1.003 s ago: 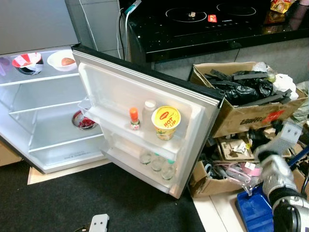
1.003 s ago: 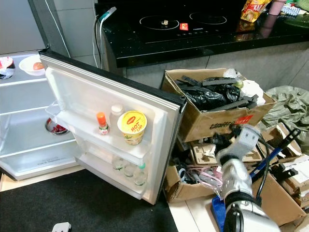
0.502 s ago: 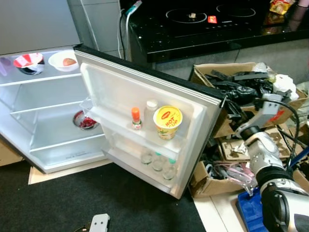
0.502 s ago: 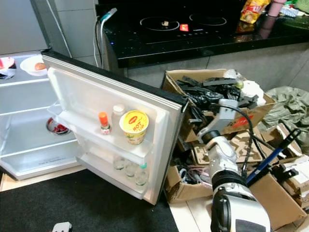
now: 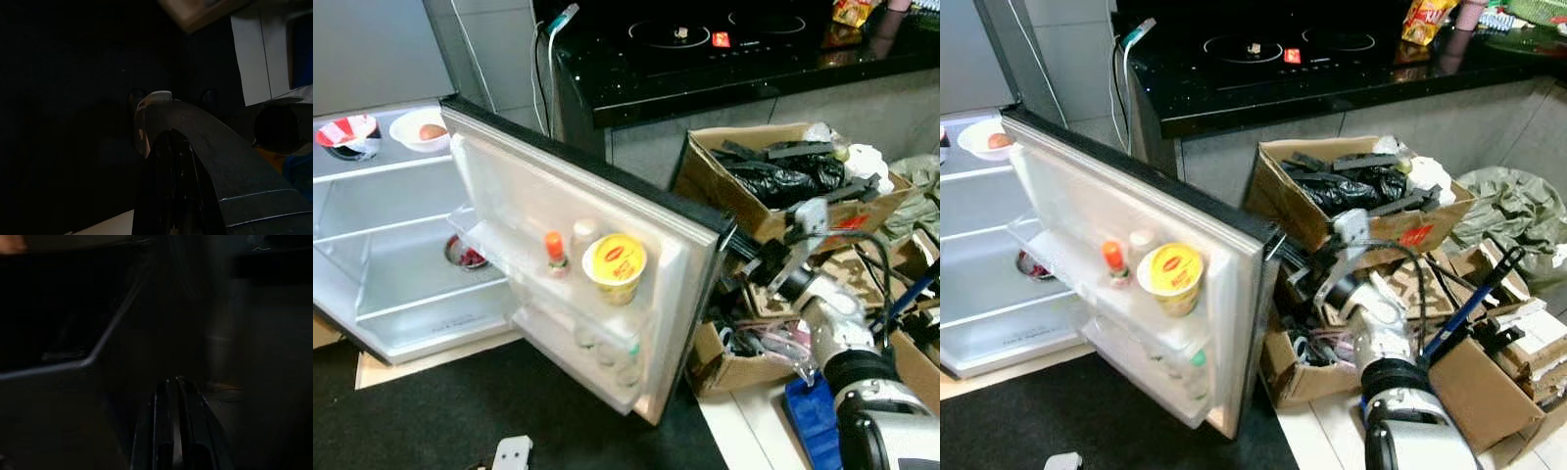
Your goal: Restocking fridge
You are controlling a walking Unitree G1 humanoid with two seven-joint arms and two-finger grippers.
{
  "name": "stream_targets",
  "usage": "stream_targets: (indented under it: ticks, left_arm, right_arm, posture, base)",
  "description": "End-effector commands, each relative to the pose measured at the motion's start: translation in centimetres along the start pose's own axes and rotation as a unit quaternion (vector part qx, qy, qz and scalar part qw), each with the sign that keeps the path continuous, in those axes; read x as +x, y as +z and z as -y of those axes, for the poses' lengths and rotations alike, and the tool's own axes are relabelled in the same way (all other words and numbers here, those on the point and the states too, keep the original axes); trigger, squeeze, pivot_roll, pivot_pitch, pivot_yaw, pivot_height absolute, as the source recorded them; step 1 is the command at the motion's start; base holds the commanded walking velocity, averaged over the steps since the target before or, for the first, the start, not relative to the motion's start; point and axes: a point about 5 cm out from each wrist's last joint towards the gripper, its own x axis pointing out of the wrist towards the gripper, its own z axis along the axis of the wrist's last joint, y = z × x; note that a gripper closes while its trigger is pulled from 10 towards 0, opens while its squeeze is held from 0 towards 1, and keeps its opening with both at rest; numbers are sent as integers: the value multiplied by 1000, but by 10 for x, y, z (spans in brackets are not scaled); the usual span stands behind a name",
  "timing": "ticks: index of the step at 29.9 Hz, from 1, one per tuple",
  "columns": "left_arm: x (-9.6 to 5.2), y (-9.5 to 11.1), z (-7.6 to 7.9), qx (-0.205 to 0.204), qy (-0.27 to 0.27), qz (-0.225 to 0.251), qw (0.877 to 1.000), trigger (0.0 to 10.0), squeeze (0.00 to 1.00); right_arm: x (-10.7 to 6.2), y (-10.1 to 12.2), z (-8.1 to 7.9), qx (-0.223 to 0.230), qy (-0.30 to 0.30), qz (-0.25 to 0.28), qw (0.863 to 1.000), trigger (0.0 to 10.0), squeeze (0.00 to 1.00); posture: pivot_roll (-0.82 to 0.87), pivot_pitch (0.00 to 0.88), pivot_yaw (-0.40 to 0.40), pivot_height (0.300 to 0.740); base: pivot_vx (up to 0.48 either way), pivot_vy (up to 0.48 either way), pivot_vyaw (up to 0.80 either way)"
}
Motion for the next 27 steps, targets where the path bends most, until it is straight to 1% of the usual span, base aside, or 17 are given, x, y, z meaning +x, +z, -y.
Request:
stream_targets:
  ticks: [1, 5, 8, 10, 11, 13, 14, 15, 16, 18, 19, 22, 23, 24, 25, 26, 27]
  left_arm:
    - [-1, -12, 3, -5, -7, -21, 1000, 10000, 0]
    - [-1, -13, 4, -7, -9, -22, 1000, 10000, 0]
    - [-2, -15, 5, -8, -9, -23, 1000, 10000, 0]
    - [-2, -16, 5, -10, -8, -24, 1000, 10000, 0]
    - [-2, -16, 5, -10, -8, -24, 1000, 10000, 0]
    - [-2, -16, 5, -11, -8, -24, 1000, 10000, 0]
    - [-2, -16, 5, -11, -8, -24, 1000, 10000, 0]
    - [-2, -17, 6, -11, -8, -25, 1000, 10000, 0]
    - [-1, -17, 6, -12, -8, -25, 1000, 10000, 0]
    - [-1, -17, 7, -13, -9, -24, 1000, 10000, 0]
    - [-1, -17, 7, -13, -9, -24, 1000, 10000, 0]
    - [-1, -17, 8, -13, -10, -24, 1000, 10000, 0]
    - [-1, -17, 8, -13, -10, -24, 1000, 10000, 0]
    - [-1, -17, 8, -14, -10, -24, 1000, 10000, 0]
    - [-1, -17, 8, -14, -10, -24, 1000, 10000, 0]
    - [-1, -17, 8, -14, -10, -24, 1000, 10000, 0]
    - [-1, -17, 8, -14, -10, -24, 1000, 10000, 0]
  right_arm:
    - [1, 0, -12, 20, 68, 1, 997, 10000, 0]
    - [-7, 1, -36, 63, 171, 7, 983, 10000, 0]
    - [-11, -5, -37, 74, 167, 1, 983, 10000, 0]
    - [-15, -15, -28, 52, 114, -8, 992, 10000, 0]
    - [-15, -15, -28, 52, 114, -8, 992, 10000, 0]
    - [-23, -32, -12, 45, 3, -45, 998, 10000, 0]
    - [-23, -32, -12, 45, 3, -45, 998, 10000, 0]
    - [-29, -43, -5, 47, -57, -68, 995, 10000, 0]
    - [-39, -54, 0, 61, -116, -96, 987, 10000, 0]
    - [-56, -72, 3, 71, -189, -151, 968, 10000, 0]
    - [-56, -72, 3, 71, -189, -151, 968, 10000, 0]
    - [-82, -94, -1, 81, -246, -219, 941, 10000, 0]
    - [-82, -94, -1, 81, -246, -219, 941, 10000, 0]
    - [-102, -113, -10, 101, -273, -260, 921, 10000, 0]
    - [-102, -113, -10, 101, -273, -260, 921, 10000, 0]
    - [-111, -121, -14, 108, -284, -279, 911, 10000, 0]
    - [-111, -121, -14, 108, -284, -279, 911, 10000, 0]
  posture:
    - [-33, 87, -29, 740]
    - [-34, 89, -29, 740]
    - [-34, 91, -31, 740]
    - [-34, 91, -33, 740]
    - [-34, 91, -33, 740]
    - [-36, 93, -34, 740]
    - [-36, 93, -34, 740]
    - [-36, 93, -34, 740]
    - [-39, 94, -35, 740]
    - [-39, 94, -35, 740]
    - [-39, 94, -35, 740]
    - [-39, 94, -35, 740]
    - [-39, 94, -35, 740]
    - [-37, 95, -33, 740]
    - [-37, 95, -33, 740]
    - [-37, 95, -33, 740]
    - [-37, 95, -33, 740]
  base:
    - [0, 0, 0]
    - [0, 0, 0]
    - [0, 0, 0]
    - [0, 0, 0]
    - [0, 0, 0]
    - [0, 0, 0]
    - [0, 0, 0]
    - [0, 0, 0]
    - [0, 0, 0]
    - [0, 0, 400]
    - [0, 0, 800]
    - [0, 0, 798]
    - [0, 0, 794]
    - [0, 0, 781]
    - [0, 0, 781]
    - [0, 0, 769]
    - [0, 0, 769]
